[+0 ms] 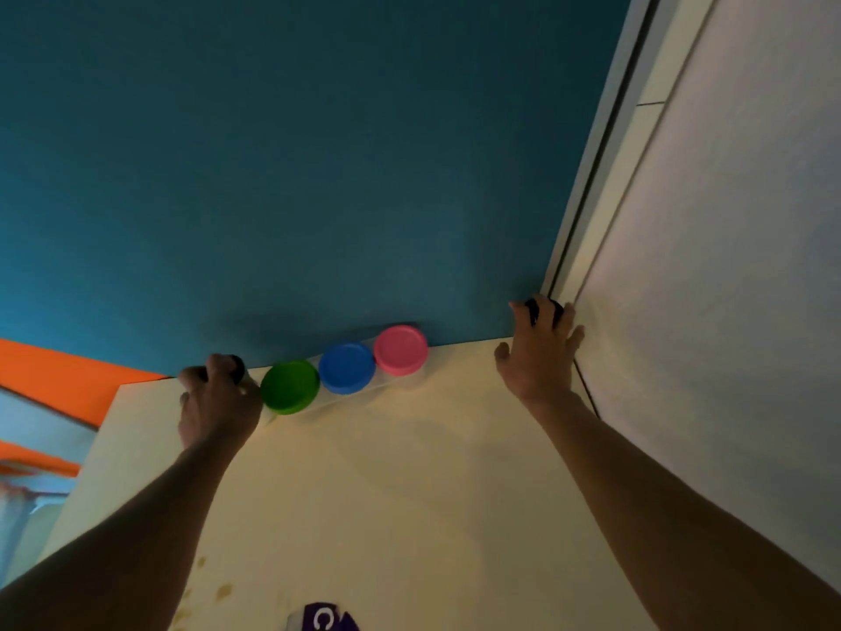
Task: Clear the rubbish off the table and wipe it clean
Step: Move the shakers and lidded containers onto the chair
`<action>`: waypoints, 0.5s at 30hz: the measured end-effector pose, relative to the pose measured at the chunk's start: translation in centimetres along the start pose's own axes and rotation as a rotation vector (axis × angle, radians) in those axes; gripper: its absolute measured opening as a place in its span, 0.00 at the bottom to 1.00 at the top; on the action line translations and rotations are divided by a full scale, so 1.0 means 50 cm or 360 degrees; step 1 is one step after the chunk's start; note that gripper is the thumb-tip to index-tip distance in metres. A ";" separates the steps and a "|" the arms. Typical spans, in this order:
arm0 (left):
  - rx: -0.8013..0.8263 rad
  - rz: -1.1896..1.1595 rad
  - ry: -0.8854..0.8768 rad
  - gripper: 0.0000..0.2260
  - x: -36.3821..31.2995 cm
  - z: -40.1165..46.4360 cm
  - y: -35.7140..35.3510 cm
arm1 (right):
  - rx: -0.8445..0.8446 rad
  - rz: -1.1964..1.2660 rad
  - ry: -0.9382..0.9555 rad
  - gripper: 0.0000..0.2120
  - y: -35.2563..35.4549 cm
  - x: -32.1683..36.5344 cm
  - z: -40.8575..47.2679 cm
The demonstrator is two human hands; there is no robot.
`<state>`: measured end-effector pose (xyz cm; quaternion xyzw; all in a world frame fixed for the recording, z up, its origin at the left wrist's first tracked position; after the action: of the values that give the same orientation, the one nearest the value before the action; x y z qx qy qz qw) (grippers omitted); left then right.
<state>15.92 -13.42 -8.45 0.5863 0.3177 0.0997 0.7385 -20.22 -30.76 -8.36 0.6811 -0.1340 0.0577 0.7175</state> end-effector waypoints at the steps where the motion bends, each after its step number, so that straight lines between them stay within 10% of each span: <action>1: -0.0031 -0.0013 0.0034 0.11 -0.007 -0.006 -0.002 | 0.0017 0.0031 -0.0008 0.31 -0.007 -0.010 0.012; 15: -0.0162 -0.0328 0.0181 0.26 -0.023 -0.115 0.009 | 0.0108 0.0776 0.0167 0.31 -0.017 -0.041 -0.039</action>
<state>11.78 -9.28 -8.24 0.5056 0.4122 0.0723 0.7544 -21.76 -28.69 -9.79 0.6483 -0.2549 0.2687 0.6652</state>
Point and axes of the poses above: each hand's wrist, its own z-axis towards the middle knuckle, its own y-axis out of the back of the hand, x = y × z, the point moved 2 cm from there along z, towards the middle knuckle, and after that the axes turned 15 degrees about -y, right-handed, at the moved point
